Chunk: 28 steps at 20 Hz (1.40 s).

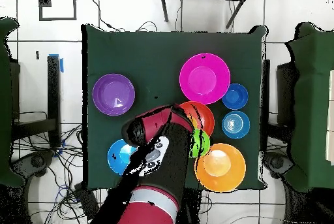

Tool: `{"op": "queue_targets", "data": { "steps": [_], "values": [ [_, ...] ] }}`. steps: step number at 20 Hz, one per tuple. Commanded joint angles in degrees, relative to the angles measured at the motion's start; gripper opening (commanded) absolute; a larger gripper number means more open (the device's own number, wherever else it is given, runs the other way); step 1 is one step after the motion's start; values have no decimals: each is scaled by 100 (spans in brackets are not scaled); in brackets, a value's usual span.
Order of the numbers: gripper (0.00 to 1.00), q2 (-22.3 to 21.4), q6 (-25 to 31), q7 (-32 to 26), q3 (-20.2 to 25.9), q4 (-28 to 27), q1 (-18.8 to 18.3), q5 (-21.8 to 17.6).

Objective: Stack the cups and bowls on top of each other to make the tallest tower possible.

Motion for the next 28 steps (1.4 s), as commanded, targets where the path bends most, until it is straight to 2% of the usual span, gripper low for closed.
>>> {"op": "queue_targets", "data": {
  "steps": [1,11,20,28],
  "values": [
    [0,213,-514,-555,706,-555,-23,-374],
    [0,127,-397,-670,935,-464,-227,-206],
    [0,18,372,-1195,1232,-368,-477,12],
    [0,-114,629,-1356,1476,-249,-698,-9]
  ]
}}
